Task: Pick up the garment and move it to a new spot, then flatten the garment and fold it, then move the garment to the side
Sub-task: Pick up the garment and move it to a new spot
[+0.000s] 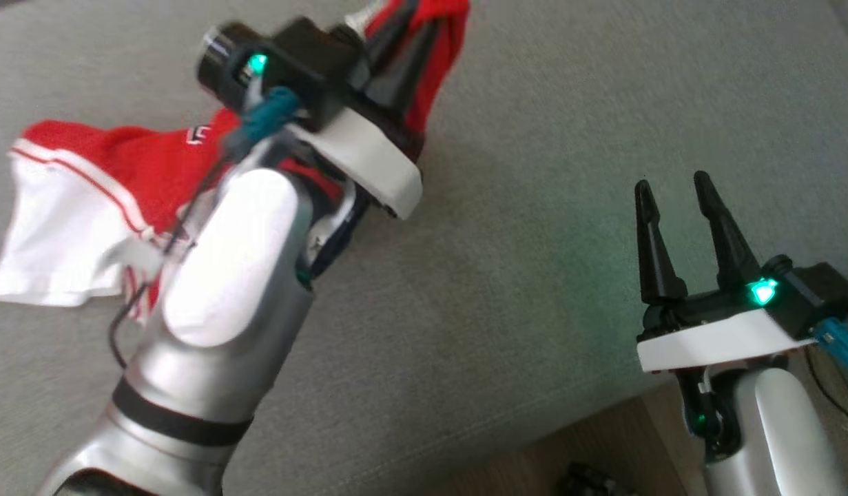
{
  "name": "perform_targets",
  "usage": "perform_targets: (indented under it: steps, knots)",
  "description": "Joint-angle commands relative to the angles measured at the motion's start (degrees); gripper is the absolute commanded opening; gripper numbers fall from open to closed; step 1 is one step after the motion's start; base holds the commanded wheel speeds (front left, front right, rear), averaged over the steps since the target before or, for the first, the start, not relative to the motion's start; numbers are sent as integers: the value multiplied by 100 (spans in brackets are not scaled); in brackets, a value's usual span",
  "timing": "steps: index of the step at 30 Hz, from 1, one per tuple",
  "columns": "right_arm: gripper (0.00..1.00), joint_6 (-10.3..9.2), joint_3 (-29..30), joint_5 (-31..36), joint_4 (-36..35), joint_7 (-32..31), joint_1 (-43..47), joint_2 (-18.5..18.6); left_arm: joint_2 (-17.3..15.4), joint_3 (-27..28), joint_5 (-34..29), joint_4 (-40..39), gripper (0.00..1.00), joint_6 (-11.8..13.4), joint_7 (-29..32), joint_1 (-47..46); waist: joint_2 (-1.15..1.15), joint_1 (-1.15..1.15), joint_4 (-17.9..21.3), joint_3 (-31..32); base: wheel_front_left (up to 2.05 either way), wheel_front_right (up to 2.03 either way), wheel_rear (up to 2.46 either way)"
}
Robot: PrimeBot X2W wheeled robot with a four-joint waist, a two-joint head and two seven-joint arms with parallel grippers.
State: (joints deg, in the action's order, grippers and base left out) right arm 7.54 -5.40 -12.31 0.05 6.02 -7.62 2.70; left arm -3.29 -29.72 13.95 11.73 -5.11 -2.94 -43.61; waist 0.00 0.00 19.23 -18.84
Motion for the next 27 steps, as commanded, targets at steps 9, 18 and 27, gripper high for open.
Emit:
perform_targets:
  steps: [9, 18, 27]
  knots:
    - [100, -5, -209, -149, 187, 330, -282, 18, -116, -182, 80, 913, 39, -70, 134, 224, 0, 0, 100, -431, 0, 0, 0]
    - [100, -5, -107, 35, 285, 204, -318, 18, -145, -281, 143, 780, 100, 56, -555, 947, 0, 0, -520, -83, 0, 0, 0]
    - [100, -5, -9, 302, 224, -92, -196, 18, -482, 349, 436, 301, 100, 585, -1079, 1873, 0, 0, -1180, 442, 0, 0, 0]
